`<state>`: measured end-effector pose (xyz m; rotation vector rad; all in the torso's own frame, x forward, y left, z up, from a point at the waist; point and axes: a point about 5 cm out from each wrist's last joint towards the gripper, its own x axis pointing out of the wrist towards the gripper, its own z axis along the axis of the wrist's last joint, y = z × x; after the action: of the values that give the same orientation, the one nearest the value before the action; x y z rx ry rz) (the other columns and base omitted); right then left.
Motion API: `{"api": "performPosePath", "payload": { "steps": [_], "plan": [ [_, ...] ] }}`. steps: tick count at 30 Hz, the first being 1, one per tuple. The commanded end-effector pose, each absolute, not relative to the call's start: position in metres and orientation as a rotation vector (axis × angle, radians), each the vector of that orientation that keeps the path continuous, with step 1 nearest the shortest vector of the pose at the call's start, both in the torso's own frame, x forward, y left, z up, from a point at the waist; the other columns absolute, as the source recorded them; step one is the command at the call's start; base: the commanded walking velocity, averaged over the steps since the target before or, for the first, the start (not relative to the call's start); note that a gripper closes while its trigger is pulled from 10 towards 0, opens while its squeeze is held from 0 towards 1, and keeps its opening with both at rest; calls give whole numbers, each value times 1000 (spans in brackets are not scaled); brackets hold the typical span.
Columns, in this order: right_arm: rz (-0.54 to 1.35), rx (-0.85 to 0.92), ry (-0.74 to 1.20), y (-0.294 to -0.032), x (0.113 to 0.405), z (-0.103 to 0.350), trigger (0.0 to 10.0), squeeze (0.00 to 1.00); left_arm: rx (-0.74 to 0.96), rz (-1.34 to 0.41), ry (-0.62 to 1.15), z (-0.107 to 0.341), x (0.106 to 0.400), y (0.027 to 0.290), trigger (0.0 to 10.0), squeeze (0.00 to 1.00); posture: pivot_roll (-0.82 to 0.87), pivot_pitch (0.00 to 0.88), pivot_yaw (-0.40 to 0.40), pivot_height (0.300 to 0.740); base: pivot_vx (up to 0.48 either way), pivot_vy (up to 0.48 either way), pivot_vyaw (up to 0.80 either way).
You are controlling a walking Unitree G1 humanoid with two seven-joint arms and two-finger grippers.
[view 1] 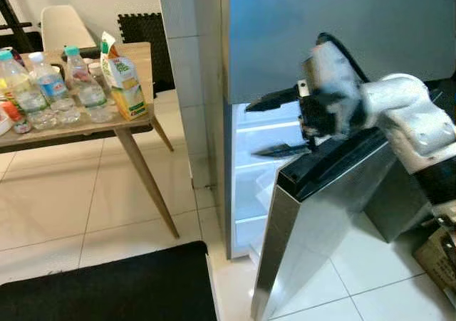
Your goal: Restocking fridge
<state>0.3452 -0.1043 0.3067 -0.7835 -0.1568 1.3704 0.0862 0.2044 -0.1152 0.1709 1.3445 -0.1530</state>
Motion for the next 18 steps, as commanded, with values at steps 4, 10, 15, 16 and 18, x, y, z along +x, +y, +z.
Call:
{"api": "performPosePath", "payload": {
  "steps": [4, 10, 15, 16, 18],
  "plan": [
    [1223, -1013, -97, -110, 358, 304, 0, 0, 98, -207, 1312, -117, 91, 181, 10000, 0, -84, 0, -49, 740, 0, 0, 0],
    [1272, -1252, -62, -119, 354, 303, 0, 0, 97, -211, 1314, -117, 91, 179, 10000, 0, -91, 0, -52, 740, 0, 0, 0],
    [1474, -1475, 129, -139, 340, 283, 10000, 0, 90, -212, 1311, -117, 92, 177, 10000, 0, -94, 0, -58, 740, 0, 0, 0],
    [1474, -1475, 129, -139, 340, 283, 10000, 0, 90, -212, 1311, -117, 92, 177, 10000, 0, -94, 0, -58, 740, 0, 0, 0],
    [1511, -1506, 179, -143, 337, 278, 10000, 0, 88, -213, 1312, -117, 91, 177, 10000, 0, -94, 0, -58, 740, 0, 0, 0]
  ]
}}
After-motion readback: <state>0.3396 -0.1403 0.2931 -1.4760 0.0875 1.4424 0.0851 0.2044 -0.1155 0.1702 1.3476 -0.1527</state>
